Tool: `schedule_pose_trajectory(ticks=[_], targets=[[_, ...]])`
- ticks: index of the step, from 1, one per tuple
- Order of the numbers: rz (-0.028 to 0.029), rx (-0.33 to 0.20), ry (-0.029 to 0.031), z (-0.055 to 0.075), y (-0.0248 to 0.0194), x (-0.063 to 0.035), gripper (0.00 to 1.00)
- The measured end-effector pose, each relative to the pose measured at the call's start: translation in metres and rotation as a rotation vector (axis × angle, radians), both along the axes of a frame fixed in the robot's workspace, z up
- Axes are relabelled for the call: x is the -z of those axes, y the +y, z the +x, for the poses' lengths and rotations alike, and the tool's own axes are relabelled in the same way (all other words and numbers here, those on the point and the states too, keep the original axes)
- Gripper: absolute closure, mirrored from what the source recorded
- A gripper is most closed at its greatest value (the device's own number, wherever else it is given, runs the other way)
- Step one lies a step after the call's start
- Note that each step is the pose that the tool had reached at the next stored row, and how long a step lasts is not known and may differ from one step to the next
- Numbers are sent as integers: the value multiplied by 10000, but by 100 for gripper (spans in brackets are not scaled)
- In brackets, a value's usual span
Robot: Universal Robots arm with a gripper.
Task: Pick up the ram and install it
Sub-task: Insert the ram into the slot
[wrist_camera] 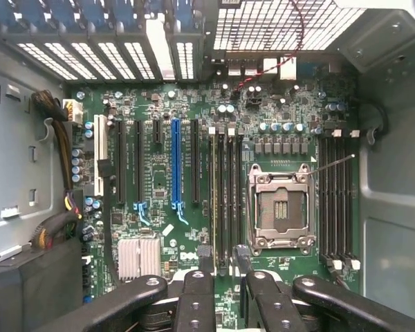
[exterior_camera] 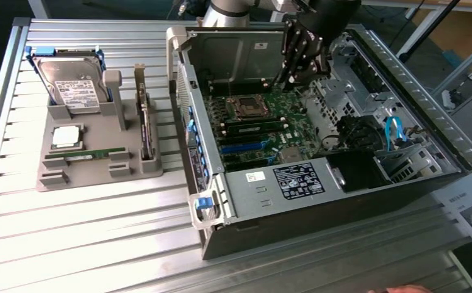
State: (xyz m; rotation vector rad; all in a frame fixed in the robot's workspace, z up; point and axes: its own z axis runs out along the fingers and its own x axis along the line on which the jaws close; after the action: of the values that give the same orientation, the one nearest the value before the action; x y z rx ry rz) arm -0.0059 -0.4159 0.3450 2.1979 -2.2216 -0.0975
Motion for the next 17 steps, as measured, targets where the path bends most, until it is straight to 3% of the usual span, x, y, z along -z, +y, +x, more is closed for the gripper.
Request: schedule_pose_trajectory(ticks=[6,17], targets=[[0,-2,-16,0,0,-1,75],[1,-10,-284,-12,0,-7,75]])
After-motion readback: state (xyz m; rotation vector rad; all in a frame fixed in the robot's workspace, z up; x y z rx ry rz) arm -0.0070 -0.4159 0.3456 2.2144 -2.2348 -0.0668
